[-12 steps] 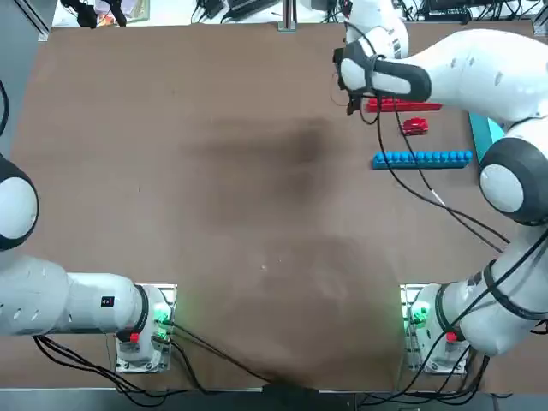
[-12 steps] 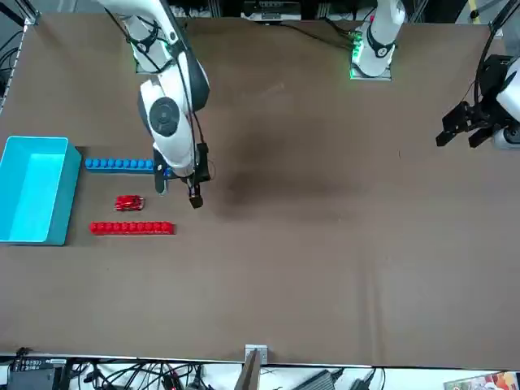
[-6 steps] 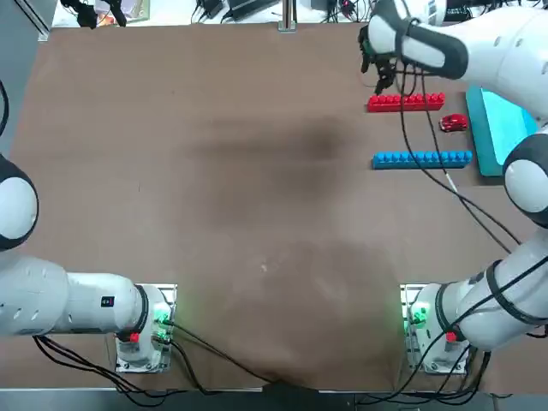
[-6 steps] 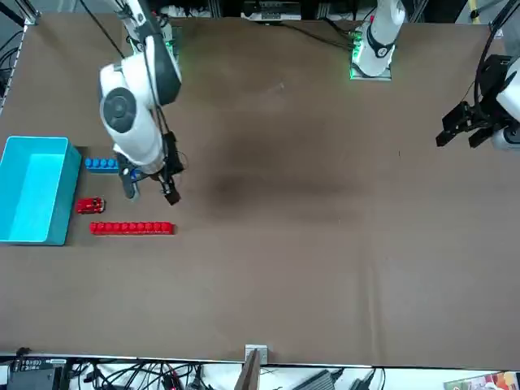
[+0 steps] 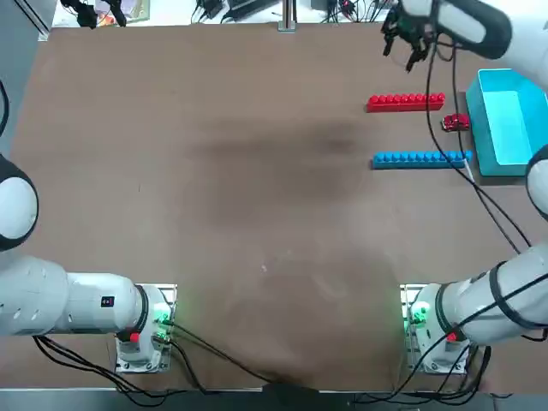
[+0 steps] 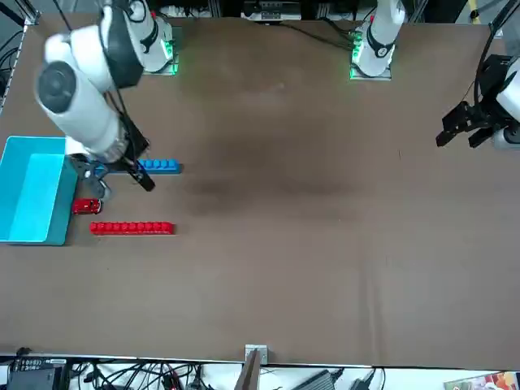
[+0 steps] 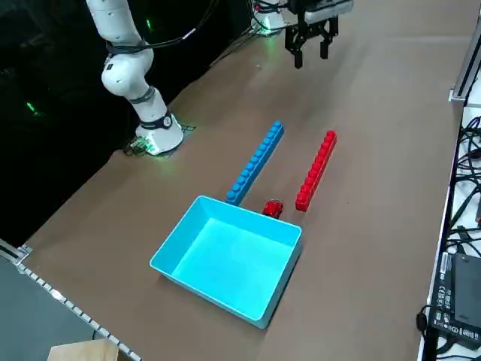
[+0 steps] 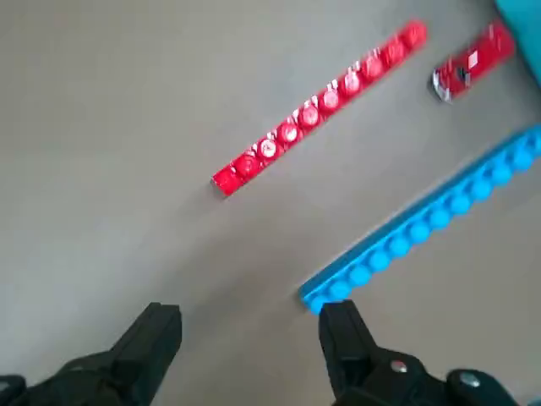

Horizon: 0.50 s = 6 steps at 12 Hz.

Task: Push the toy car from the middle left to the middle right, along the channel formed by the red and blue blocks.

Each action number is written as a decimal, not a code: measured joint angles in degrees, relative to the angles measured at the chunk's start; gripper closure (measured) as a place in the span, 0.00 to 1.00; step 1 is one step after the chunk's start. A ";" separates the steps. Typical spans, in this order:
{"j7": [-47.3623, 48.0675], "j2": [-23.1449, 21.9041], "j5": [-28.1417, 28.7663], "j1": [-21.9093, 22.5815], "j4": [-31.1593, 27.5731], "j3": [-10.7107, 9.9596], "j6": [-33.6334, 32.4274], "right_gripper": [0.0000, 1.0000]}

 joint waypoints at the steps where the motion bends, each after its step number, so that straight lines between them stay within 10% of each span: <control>1: -6.36 -1.37 0.00 -1.24 0.03 -0.04 -0.58 0.00; 6: -40.11 -9.04 0.04 -8.33 0.04 -0.39 -5.80 0.00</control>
